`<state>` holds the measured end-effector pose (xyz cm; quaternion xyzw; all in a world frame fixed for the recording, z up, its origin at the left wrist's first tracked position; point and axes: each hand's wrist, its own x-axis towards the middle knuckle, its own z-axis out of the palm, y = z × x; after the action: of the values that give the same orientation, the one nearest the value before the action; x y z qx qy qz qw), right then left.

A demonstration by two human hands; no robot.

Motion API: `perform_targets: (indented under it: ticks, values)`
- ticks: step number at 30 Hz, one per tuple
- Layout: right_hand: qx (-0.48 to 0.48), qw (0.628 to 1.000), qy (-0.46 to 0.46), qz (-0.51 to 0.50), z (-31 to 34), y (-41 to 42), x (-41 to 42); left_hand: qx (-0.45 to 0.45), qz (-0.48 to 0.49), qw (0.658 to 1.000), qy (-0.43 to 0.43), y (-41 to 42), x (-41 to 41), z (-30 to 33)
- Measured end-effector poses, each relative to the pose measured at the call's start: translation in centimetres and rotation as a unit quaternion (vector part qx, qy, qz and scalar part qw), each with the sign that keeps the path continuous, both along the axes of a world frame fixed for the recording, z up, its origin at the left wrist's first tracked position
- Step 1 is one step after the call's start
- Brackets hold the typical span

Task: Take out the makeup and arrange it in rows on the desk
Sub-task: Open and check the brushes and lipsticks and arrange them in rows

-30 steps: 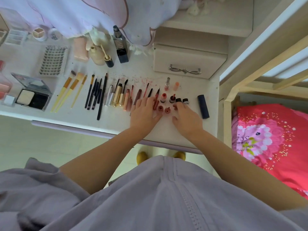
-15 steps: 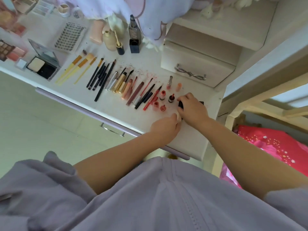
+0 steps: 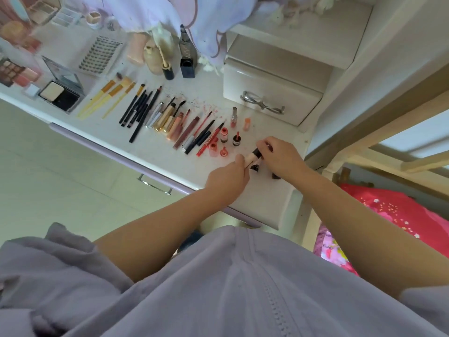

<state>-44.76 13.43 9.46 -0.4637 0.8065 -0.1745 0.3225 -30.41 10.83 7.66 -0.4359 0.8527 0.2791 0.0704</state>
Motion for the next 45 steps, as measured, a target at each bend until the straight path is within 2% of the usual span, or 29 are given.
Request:
perform_targets:
  ticks: [4,8,12,16,21,27,32,37,41,45]
  values:
    - [0.05,0.987,-0.149,-0.019,2.8,0.9,-0.6,-0.036,-0.064,0.997,0.019,-0.2,1.1,1.7]
    - [0.022,0.975,-0.214,-0.058,4.9,1.5,-0.1,-0.043,-0.11,0.99,0.072,-1.2,0.5,4.0]
    - [0.006,0.977,-0.204,-0.055,6.6,1.7,0.2,-0.022,-0.138,0.987,0.076,-2.0,-0.6,5.8]
    - [-0.01,0.97,-0.238,-0.053,7.4,2.3,0.0,-0.004,-0.176,0.982,0.068,-2.8,-0.9,6.7]
    - [-0.038,0.979,-0.196,-0.031,7.8,3.0,0.3,0.056,-0.194,0.975,0.093,-3.6,-0.6,7.4]
    - [0.07,0.973,-0.213,-0.055,9.0,2.7,0.0,0.023,-0.251,0.965,0.07,-4.7,-0.3,7.8]
    - [0.036,0.976,-0.213,-0.043,8.8,3.0,0.0,-0.005,-0.276,0.96,0.041,-5.4,-0.2,8.3]
    - [0.06,0.97,-0.217,-0.091,8.5,3.0,0.1,-0.03,-0.301,0.953,0.034,-5.5,-0.3,8.3]
    - [0.033,0.967,-0.24,-0.078,8.4,3.4,-0.3,-0.042,-0.308,0.95,0.026,-5.5,-0.2,8.1]
    - [0.059,0.964,-0.24,-0.101,8.2,3.5,-0.3,-0.036,-0.313,0.948,0.029,-5.3,-0.3,7.9]
